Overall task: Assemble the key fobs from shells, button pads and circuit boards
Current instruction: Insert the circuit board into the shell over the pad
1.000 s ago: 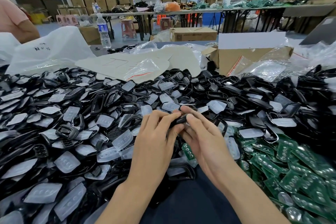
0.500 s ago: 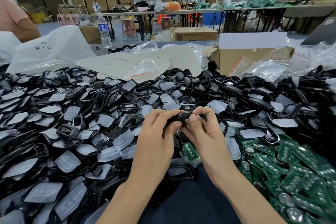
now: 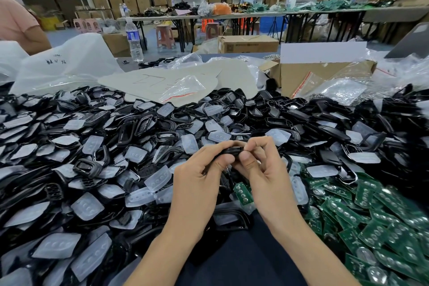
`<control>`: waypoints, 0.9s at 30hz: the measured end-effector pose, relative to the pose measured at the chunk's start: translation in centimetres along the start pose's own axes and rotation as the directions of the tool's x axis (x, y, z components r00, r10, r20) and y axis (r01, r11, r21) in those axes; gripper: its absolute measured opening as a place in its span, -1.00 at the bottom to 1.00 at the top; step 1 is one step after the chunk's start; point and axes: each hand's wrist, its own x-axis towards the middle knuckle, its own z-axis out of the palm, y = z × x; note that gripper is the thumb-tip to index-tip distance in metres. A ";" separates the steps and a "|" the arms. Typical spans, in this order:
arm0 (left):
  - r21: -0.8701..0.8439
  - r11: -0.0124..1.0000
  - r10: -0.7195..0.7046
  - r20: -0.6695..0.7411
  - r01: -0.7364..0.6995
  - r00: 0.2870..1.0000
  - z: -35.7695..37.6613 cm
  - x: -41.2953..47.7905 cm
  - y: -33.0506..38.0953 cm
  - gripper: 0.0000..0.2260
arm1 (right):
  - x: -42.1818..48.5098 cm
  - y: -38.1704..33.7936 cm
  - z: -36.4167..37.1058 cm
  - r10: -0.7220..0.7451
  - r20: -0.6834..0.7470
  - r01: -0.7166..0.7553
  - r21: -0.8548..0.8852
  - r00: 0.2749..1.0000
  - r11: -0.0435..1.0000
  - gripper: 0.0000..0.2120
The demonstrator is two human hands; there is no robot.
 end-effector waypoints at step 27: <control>-0.426 0.804 -0.399 0.131 0.415 0.907 -0.5 1.3 -0.6 -0.67 | 0.6 0.0 -0.9 0.045 0.169 -0.045 -0.005 0.985 0.999 -0.78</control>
